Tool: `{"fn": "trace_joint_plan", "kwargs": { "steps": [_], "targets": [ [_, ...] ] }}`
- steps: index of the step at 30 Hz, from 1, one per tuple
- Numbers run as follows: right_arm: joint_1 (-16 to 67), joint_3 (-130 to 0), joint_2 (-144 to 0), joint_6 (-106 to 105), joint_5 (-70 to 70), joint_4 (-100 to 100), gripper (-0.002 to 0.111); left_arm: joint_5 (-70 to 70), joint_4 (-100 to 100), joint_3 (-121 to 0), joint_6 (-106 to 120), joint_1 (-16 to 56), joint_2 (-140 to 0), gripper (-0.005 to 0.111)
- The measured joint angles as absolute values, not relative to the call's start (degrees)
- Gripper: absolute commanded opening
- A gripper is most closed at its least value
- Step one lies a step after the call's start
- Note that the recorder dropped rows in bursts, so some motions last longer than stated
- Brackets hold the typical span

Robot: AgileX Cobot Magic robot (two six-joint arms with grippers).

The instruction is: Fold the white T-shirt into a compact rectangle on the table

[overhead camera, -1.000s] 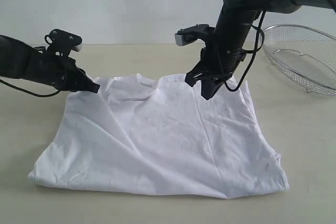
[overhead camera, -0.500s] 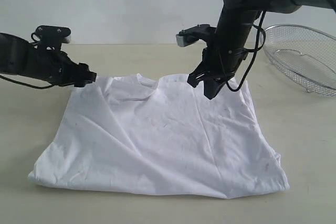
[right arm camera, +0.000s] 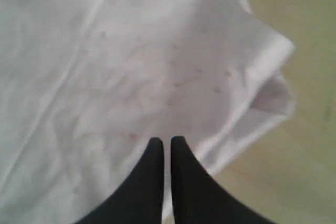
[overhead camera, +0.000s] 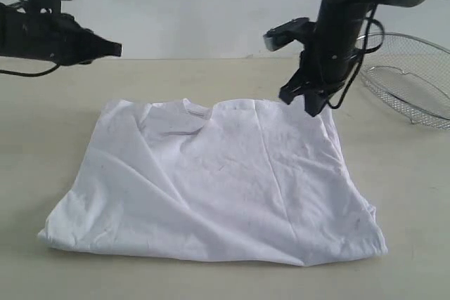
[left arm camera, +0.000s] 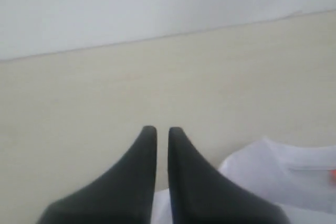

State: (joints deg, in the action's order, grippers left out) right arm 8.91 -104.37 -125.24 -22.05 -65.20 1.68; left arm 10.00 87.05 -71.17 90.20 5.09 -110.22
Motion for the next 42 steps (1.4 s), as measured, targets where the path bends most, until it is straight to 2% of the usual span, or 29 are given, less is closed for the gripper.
{"fn": "trace_joint_plan", "kwargs": {
  "steps": [4,10,13,17,19,21,34,36,42],
  "targets": [
    [1.9,-104.5,-124.5,-25.2,-66.6,3.4,0.000,20.8,82.5,-70.0,83.6,5.1,-106.4,0.004],
    [-5.7,-104.5,-124.8,-31.0,-63.2,21.7,0.002,30.9,61.9,-63.1,60.9,5.1,-105.8,0.004],
    [-6.0,-104.5,-125.9,-31.0,-60.5,27.4,0.017,31.9,59.3,-58.4,57.5,5.3,-105.8,0.004],
    [-4.5,-104.5,-128.4,-31.1,-58.8,28.9,0.044,31.9,58.2,-54.0,56.5,6.2,-106.9,0.004],
    [-3.5,-104.5,-129.6,-30.9,-57.6,29.0,0.052,31.9,58.0,-52.8,56.2,6.9,-107.3,0.004],
    [-2.9,-104.5,-130.3,-30.0,-55.9,29.0,0.054,31.9,58.0,-52.5,56.2,7.6,-107.4,0.004],
    [-2.7,-104.5,-134.3,-28.3,-50.2,29.9,0.053,33.3,58.6,-52.5,56.1,8.7,-107.4,0.004],
    [-2.7,-104.5,-134.7,-28.3,-49.9,30.3,0.049,33.4,58.7,-52.5,56.1,8.7,-107.4,0.004],
    [-2.0,-104.5,-135.6,-28.5,-50.1,30.9,0.018,33.5,58.7,-52.5,56.1,8.7,-107.4,0.004]
  ]
}}
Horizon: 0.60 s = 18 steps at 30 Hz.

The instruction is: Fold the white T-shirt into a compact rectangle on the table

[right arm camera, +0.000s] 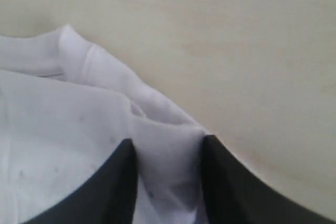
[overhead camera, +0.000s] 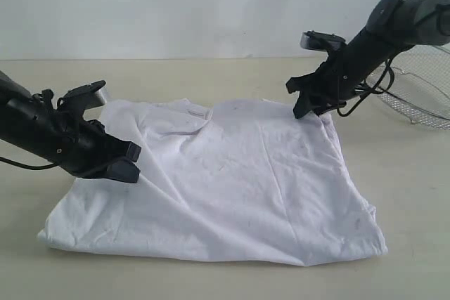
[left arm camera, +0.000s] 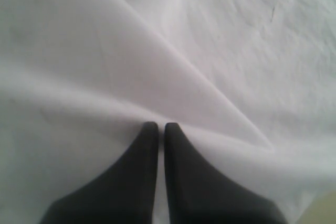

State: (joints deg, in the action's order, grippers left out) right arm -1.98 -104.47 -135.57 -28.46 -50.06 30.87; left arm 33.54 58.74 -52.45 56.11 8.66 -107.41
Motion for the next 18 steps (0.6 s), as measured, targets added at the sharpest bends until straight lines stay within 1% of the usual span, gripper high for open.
{"fn": "trace_joint_plan", "kwargs": {
  "steps": [3,9,18],
  "targets": [
    [-1.3,-104.5,-135.8,-29.5,-50.3,30.9,0.000,33.5,58.7,-52.5,56.1,8.7,-107.4,0.004],
    [-0.8,-104.5,-135.0,-31.1,-49.8,30.3,0.000,33.5,58.8,-52.5,56.1,8.7,-107.4,0.004],
    [-0.6,-104.5,-128.3,-28.3,-52.2,24.0,0.000,33.5,58.8,-52.5,56.1,8.7,-107.4,0.004]
  ]
}}
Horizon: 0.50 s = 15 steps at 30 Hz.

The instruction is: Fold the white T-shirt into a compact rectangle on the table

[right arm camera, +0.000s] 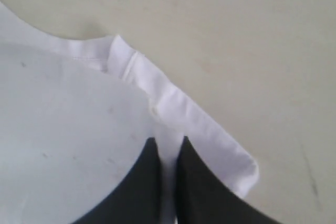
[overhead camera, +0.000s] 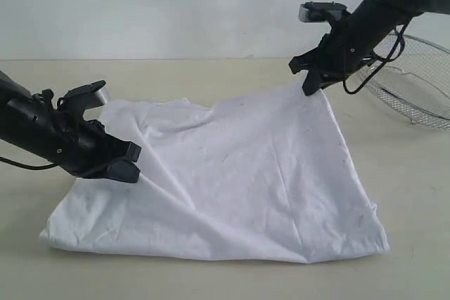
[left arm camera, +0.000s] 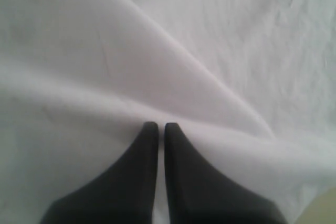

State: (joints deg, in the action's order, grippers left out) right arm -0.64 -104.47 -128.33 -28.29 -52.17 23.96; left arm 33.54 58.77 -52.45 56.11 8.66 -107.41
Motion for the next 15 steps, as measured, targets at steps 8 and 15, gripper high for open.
{"fn": "trace_joint_plan", "kwargs": {
  "steps": [8,15],
  "targets": [
    [-1.0,-104.5,-126.7,-15.2,-55.0,7.2,0.000,33.4,59.0,-52.5,56.2,8.7,-107.4,0.004],
    [-1.3,-104.5,-126.7,-15.1,-56.7,5.0,0.056,33.1,59.0,-52.5,56.2,8.7,-107.4,0.004]
  ]
}}
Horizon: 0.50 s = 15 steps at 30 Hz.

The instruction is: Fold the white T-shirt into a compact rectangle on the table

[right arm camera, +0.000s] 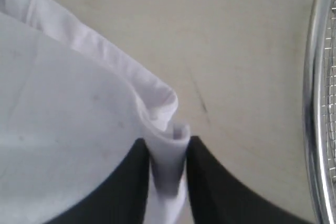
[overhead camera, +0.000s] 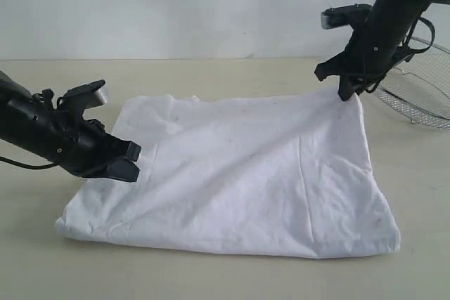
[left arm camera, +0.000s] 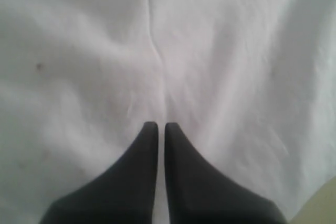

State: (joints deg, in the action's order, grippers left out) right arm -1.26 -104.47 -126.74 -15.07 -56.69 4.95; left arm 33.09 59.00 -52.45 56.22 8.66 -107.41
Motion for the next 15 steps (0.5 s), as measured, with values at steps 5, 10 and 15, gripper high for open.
{"fn": "trace_joint_plan", "kwargs": {
  "steps": [5,10,15],
  "targets": [
    [-1.3,-104.5,-126.7,-10.7,-57.6,3.3,0.068,31.9,59.0,-52.5,56.2,8.7,-107.4,0.004],
    [-1.3,-104.5,-125.4,-7.6,-65.0,0.0,0.018,30.8,59.0,-52.4,56.7,8.6,-106.1,0.004],
    [-1.3,-104.5,-125.2,-7.4,-69.3,-0.7,0.000,30.3,59.0,-52.4,57.3,8.6,-104.9,0.004]
  ]
}}
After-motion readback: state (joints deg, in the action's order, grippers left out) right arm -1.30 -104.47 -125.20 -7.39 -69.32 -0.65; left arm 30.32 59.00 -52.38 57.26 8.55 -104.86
